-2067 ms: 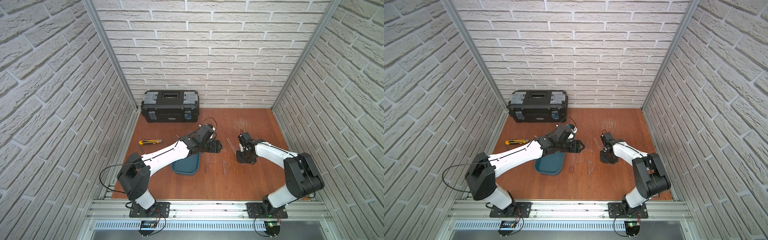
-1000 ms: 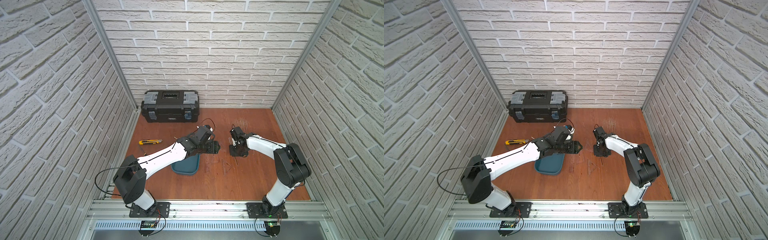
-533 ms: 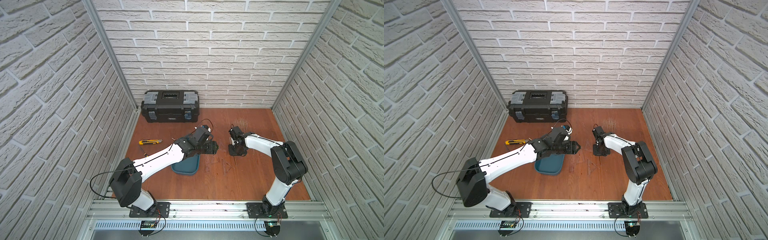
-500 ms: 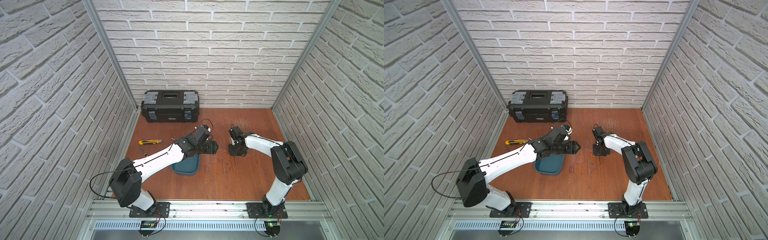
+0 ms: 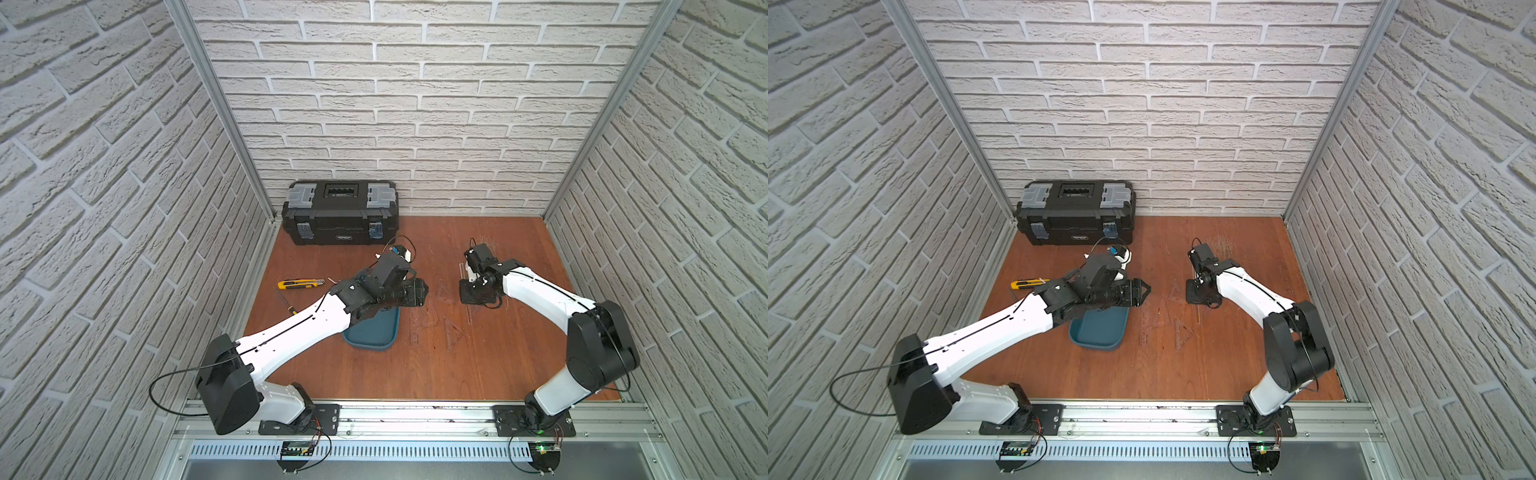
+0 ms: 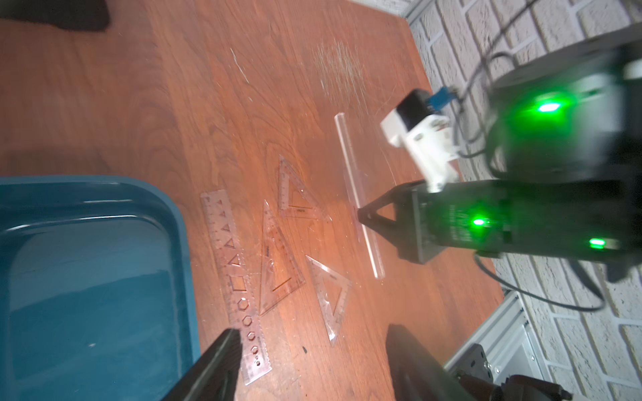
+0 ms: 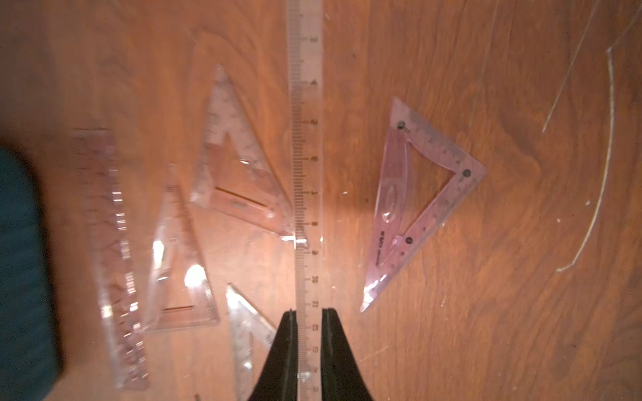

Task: Put the scattered rulers into the storage box
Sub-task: Pick up the ruler from the center of the board, then place the ruler in the storage box.

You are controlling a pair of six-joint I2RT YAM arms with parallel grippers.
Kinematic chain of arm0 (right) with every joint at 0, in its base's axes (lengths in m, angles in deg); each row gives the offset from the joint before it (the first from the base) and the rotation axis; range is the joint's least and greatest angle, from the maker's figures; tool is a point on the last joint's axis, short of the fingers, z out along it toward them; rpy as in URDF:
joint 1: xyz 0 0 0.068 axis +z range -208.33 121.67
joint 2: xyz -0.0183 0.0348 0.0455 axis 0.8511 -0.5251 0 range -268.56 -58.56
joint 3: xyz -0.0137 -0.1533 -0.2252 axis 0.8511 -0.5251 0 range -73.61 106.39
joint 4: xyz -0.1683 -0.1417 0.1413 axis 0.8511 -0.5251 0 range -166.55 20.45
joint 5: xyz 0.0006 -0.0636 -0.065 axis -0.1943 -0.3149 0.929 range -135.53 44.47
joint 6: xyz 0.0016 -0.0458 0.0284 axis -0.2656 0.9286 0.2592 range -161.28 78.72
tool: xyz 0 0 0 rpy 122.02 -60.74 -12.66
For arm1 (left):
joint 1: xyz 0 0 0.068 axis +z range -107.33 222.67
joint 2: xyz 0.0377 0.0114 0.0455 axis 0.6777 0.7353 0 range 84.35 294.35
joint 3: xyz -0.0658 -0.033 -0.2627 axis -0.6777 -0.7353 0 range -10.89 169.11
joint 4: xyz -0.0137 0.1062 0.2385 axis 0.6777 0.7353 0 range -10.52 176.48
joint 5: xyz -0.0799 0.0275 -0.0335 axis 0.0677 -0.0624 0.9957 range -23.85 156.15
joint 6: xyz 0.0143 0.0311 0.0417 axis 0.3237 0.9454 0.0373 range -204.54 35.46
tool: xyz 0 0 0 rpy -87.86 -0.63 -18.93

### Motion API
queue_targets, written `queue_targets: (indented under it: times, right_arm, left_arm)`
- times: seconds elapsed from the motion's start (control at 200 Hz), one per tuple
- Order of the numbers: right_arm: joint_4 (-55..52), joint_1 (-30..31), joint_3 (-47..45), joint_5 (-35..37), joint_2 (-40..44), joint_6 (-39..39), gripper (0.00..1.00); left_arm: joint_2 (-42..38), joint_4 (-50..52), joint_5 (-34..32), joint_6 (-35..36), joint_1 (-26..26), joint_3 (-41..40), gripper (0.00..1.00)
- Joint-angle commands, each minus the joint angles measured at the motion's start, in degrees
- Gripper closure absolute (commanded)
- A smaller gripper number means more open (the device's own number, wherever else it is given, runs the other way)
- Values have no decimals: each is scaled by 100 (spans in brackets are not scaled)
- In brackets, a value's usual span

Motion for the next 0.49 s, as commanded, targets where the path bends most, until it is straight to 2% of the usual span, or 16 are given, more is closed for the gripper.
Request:
queue_targets:
  times: [0.0, 0.22, 0.37, 0.49]
  right_arm:
    - [-21, 271, 195, -739, 456, -398, 97]
    - [785, 1404, 487, -1125, 604, -1449, 97]
    - [2101, 2201, 428, -1131, 316, -2566, 97]
    - [3042, 2568, 374, -1085, -114, -3277, 97]
  left_arm:
    - [-462, 297, -455, 118, 177, -139, 30]
    - [-1346, 930, -903, -89, 674, -433, 30]
    - [-2002, 1474, -1245, -416, 945, -748, 29]
    - [-2483, 1778, -1395, -665, 1031, -991, 28]
